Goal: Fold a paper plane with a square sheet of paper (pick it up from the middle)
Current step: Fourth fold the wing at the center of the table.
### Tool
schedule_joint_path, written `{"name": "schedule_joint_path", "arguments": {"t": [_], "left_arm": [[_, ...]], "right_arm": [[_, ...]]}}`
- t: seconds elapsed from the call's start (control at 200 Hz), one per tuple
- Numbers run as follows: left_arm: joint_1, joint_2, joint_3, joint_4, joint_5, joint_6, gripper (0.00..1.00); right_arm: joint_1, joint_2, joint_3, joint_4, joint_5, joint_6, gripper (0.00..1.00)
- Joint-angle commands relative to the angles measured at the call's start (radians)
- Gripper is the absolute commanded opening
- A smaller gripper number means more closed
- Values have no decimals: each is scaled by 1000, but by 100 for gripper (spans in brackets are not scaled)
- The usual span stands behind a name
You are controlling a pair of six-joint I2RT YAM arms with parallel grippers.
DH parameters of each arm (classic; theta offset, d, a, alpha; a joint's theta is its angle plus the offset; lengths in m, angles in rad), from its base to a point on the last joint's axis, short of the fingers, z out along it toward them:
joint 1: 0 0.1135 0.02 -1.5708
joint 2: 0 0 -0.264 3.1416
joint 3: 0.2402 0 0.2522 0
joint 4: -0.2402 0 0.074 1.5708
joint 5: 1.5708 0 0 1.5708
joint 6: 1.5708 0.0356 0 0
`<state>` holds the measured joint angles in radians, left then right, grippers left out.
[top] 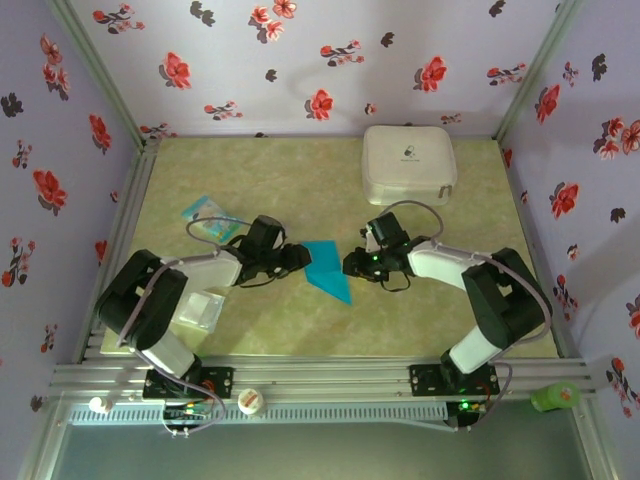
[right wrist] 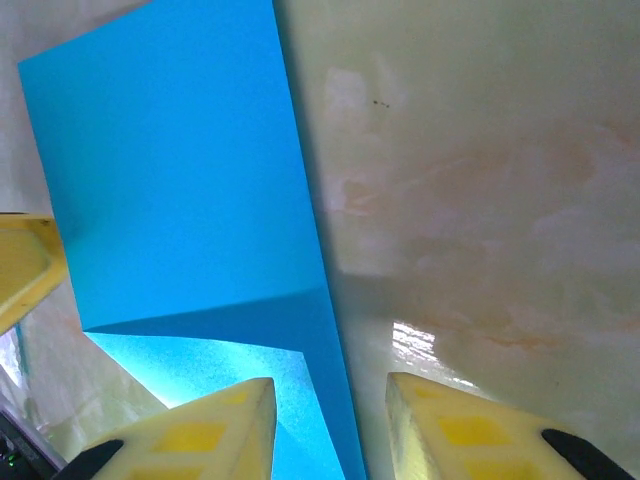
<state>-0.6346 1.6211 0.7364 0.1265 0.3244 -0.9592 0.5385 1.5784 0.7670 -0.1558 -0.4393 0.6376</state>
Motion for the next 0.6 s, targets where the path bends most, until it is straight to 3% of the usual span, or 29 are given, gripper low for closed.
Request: {"name": "schedule_joint_path", "arguments": {"t": [0.0, 0.16, 0.385, 0.595], "left_arm": [[6, 33, 32, 3, 30, -9, 40], [6, 46, 31, 38, 38, -18, 37], [6, 62, 46, 65, 57, -21, 24], [6, 71, 55, 83, 75, -30, 14]], "right_arm": [[-2, -39, -18, -2, 29, 9, 34], [0, -53, -29, -1, 31, 12, 34], [2, -114, -77, 24, 44, 6, 35], [40, -241, -149, 36, 166, -52, 36]]}}
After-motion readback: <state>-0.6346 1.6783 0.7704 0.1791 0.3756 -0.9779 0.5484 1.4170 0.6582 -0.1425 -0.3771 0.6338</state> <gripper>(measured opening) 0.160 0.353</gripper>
